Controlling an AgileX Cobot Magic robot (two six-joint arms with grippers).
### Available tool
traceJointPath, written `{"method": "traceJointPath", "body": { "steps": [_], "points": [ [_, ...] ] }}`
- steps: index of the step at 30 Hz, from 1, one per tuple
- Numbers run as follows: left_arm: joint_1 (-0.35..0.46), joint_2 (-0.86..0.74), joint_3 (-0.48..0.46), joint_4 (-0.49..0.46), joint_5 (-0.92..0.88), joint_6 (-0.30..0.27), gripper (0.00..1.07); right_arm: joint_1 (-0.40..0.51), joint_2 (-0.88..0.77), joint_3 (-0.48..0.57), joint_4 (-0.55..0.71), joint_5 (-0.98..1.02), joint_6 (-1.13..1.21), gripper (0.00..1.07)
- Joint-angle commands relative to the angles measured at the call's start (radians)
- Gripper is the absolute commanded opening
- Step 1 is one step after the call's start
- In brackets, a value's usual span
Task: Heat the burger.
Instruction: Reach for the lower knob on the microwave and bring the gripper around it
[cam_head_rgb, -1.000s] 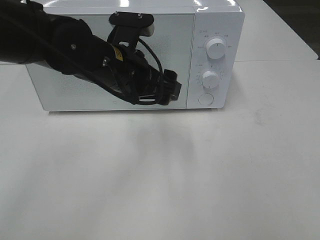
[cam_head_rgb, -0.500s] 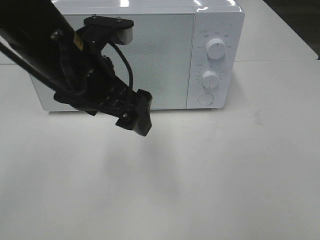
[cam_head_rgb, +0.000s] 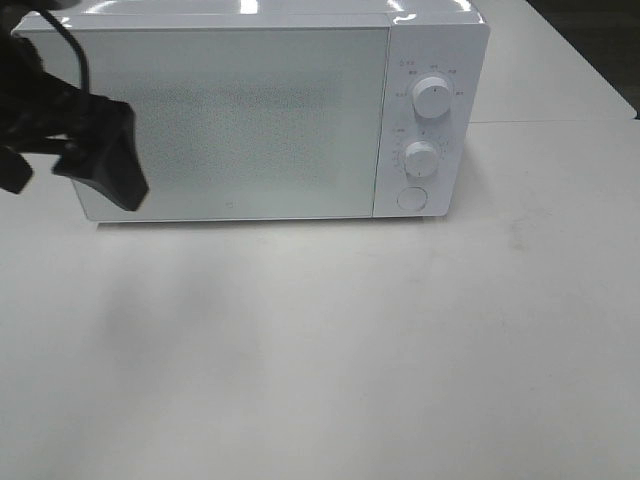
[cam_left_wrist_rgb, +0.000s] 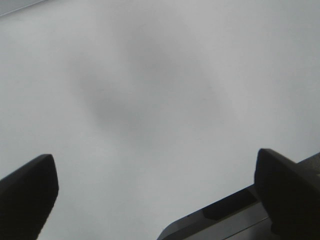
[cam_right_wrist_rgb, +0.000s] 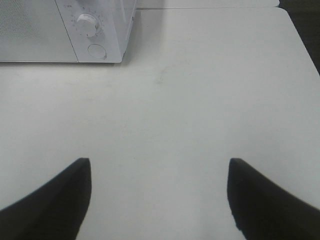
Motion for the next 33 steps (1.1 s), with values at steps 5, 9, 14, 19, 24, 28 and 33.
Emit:
{"method": "traceJointPath", "body": {
  "steps": [5, 9, 14, 19, 24, 28, 33],
  "points": [
    [0.218, -0.119, 0.058, -0.002, 0.053, 0.05, 1.0, -0.005, -0.026, 0.003, -0.001, -0.008, -0.005, 0.73],
    [0.33, -0.193, 0.131, -0.003, 0.066, 0.072, 1.0, -0.005, -0.026, 0.003, -0.001, -0.008, -0.005, 0.73],
    [0.434, -0.3, 0.232, -0.003, 0.071, 0.085, 1.0, -0.005, -0.026, 0.003, -0.001, -0.008, -0.005, 0.73],
    [0.458, -0.408, 0.299, -0.002, 0.069, 0.083, 1.0, -0.005, -0.026, 0.003, -0.001, -0.008, -0.005, 0.73],
    [0.458, -0.619, 0.435, 0.015, 0.082, 0.083, 1.0, -0.005, -0.026, 0.003, -0.001, -0.008, -0.005, 0.73],
    [0.458, -0.712, 0.496, 0.015, 0.08, 0.084, 1.0, -0.005, -0.026, 0.003, -0.001, -0.008, -0.005, 0.73],
    [0.458, -0.874, 0.591, 0.018, 0.071, 0.085, 1.0, -0.005, -0.026, 0.003, -0.001, -0.008, -0.005, 0.73]
  ]
}}
